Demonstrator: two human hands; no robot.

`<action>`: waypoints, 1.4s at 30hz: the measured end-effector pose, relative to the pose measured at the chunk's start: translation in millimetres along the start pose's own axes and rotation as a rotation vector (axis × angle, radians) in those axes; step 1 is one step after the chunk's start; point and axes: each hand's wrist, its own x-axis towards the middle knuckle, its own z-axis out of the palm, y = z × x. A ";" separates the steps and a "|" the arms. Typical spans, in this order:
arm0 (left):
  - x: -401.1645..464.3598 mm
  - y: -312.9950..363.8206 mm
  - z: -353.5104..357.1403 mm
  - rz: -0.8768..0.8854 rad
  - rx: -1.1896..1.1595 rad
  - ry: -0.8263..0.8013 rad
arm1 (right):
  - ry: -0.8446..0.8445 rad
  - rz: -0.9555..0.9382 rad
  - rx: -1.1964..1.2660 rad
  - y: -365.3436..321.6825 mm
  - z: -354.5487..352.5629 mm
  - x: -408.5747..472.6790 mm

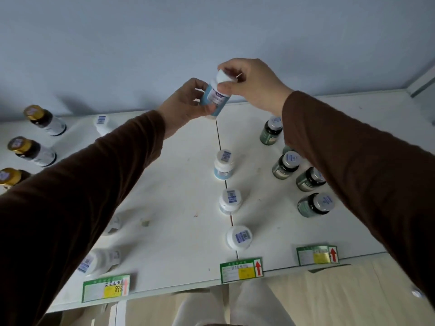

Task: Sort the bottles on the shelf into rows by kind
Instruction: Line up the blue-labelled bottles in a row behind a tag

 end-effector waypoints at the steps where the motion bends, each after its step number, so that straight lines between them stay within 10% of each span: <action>1: -1.0 -5.2 -1.1 0.013 0.070 0.028 | -0.010 -0.013 -0.062 -0.1 6.9 -1.5; 16: -15.5 -63.8 -21.7 -0.085 1.029 0.064 | -0.268 -0.021 -0.509 34.5 66.7 -17.1; 29: -9.2 -43.8 -17.3 -0.094 1.052 0.125 | -0.293 -0.052 -0.444 40.7 58.0 -21.0; 42: 111.8 32.7 131.3 0.081 0.999 -0.052 | -0.033 0.151 -0.450 126.7 -109.8 -55.8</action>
